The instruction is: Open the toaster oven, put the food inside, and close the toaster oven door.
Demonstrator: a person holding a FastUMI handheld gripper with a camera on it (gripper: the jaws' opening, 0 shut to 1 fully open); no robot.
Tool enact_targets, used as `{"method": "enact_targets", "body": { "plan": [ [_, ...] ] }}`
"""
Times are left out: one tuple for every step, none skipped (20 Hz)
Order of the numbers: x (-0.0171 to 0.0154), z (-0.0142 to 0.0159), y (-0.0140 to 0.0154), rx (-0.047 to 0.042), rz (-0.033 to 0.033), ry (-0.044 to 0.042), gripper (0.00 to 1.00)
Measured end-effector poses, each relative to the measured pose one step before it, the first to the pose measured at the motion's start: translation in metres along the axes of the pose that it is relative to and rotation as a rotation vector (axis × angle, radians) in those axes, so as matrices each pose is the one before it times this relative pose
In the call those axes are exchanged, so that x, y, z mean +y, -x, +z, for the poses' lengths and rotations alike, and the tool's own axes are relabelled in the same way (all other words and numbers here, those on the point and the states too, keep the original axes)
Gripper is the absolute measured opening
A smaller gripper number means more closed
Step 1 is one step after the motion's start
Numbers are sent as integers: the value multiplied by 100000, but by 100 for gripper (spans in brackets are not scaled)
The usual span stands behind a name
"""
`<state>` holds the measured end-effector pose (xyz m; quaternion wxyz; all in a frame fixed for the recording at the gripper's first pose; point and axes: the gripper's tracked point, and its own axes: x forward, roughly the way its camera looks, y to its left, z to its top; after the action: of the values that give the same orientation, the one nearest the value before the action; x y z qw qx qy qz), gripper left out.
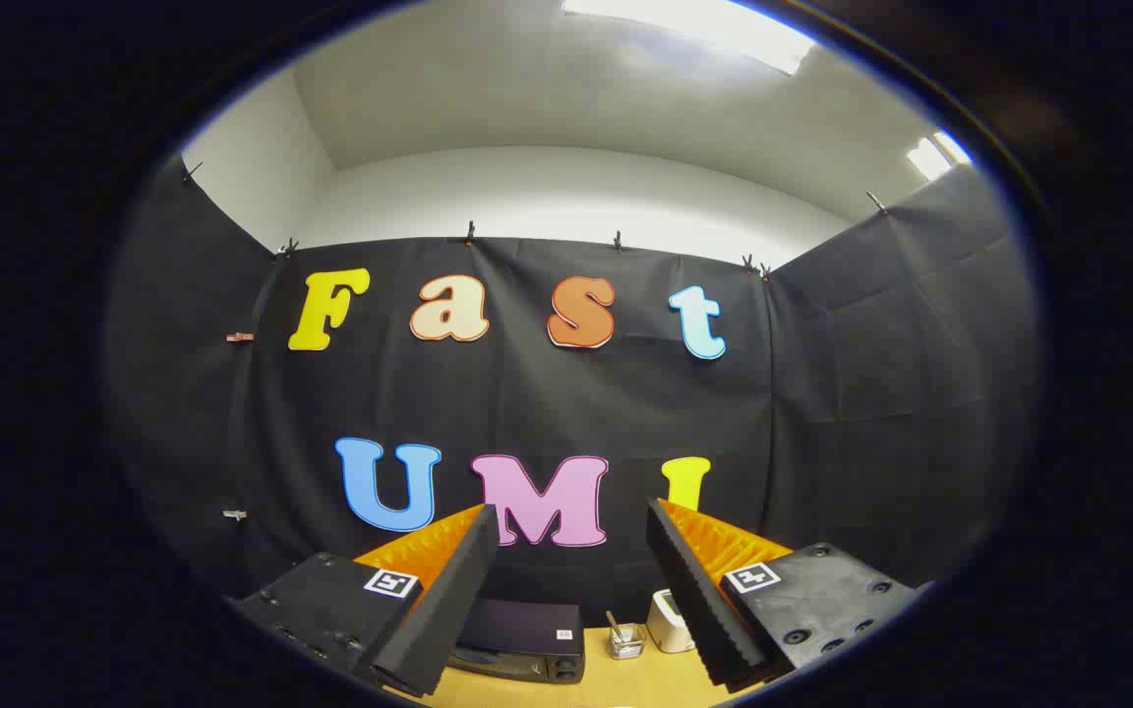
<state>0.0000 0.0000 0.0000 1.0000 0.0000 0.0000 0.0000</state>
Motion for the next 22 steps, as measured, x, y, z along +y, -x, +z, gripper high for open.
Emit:
{"method": "enact_targets", "body": {
  "plan": [
    [-39, -73, 0, 136, -83, 99, 97],
    [-35, -94, 11, 317, -43, 103, 97],
    [-132, -160, 100, 399, -223, 29, 97],
    [-100, -77, 94, 282, -255, 7, 97],
    [-8, -66, 57, 27, -94, 28, 97],
    [-133, -40, 46, -67, -400, 59, 97],
    [-84, -70, 38, -15, -336, 175, 97],
    [56, -135, 35, 97, -145, 232, 97],
    [31, -118, -62, 332, -41, 172, 97],
    [-53, -129, -54, 553, -171, 210, 97],
    [-103, -128, 1, 503, -159, 530, 97],
    [-173, -6, -90, 301, -408, 837, 97],
    [-192, -29, -60, 180, -581, 825, 97],
    [-92, 10, -139, -51, -492, 514, 97],
    [-51, 30, -151, -216, -234, 44, 97],
    [163, 31, -255, -220, 87, -364, 97],
    [193, -107, -222, 23, 303, -427, 97],
    [267, -194, -285, 187, 273, -239, 97],
    [246, -314, -344, 435, 216, 7, 97],
    [307, -296, -328, 428, 405, -5, 97],
    [470, -306, -449, 506, 606, -22, 97],
    [136, -372, -345, 407, 620, -144, 97]
  ]
}}
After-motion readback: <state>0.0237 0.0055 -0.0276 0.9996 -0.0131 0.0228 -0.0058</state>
